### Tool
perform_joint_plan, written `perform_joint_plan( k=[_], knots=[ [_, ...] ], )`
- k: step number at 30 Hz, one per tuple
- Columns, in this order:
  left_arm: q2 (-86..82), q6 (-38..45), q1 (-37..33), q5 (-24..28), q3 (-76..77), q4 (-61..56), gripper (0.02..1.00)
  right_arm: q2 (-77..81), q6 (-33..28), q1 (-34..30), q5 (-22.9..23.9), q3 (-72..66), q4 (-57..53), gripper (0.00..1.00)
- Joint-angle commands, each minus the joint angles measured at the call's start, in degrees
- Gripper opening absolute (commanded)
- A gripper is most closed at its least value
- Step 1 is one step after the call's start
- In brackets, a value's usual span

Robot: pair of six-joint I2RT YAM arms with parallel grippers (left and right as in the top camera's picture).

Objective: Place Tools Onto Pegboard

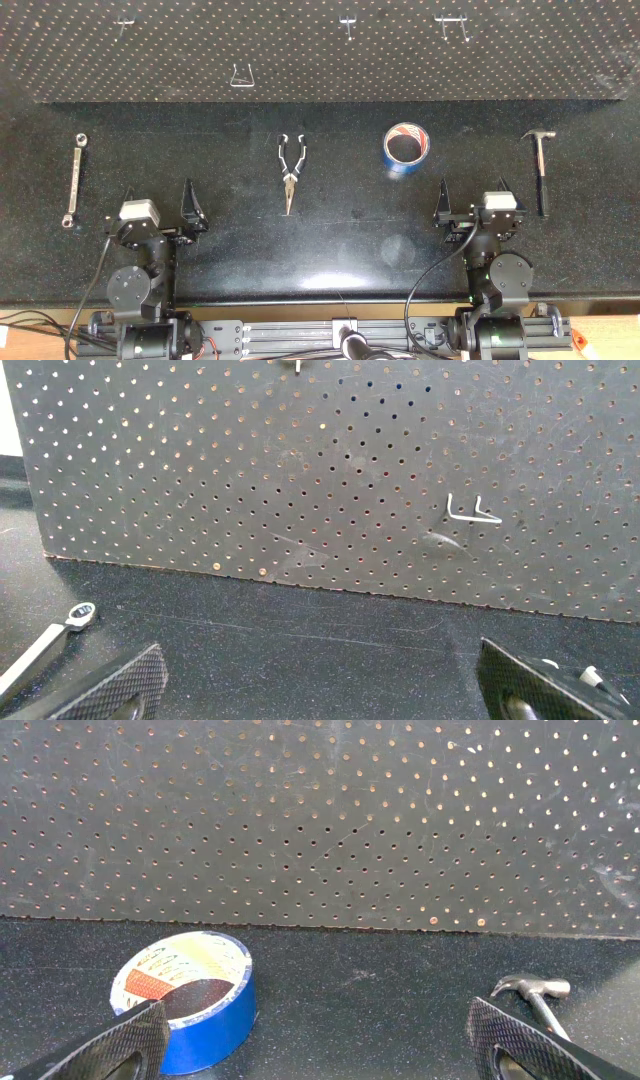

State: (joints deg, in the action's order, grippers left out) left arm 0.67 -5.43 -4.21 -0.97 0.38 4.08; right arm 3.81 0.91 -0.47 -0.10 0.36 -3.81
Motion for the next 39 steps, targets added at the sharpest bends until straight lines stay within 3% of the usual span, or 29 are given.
perform_joint_plan(
  k=[1, 21, 26, 29, 35, 39],
  knots=[
    [-0.48, -0.13, -0.24, 0.39, -0.07, 0.46, 0.996, 0.15, -0.81, -0.09, -0.33, -0.13, -0.44, 0.963],
    [0.7, -0.11, -0.24, 0.35, 0.02, -0.59, 0.996, 0.15, -0.81, -0.09, -0.35, -0.13, -0.44, 0.963],
    [16.31, -0.02, -0.28, -3.63, 8.5, -4.74, 0.996, 0.15, -0.81, -0.09, -0.35, -0.13, -0.44, 0.963],
    [26.97, 6.08, -0.28, -4.35, 18.4, -4.17, 0.996, 0.15, -0.81, -0.09, -0.33, -0.13, -0.42, 0.963],
    [45.75, 8.07, -0.48, -6.12, 44.33, 19.37, 0.996, 0.15, -0.81, -0.09, -0.33, -0.13, -0.42, 0.963],
    [53.2, 8.11, -5.53, -6.16, 58.1, 35.34, 0.996, 0.15, -0.81, -0.09, -0.35, -0.13, -0.42, 0.963]
  ],
)
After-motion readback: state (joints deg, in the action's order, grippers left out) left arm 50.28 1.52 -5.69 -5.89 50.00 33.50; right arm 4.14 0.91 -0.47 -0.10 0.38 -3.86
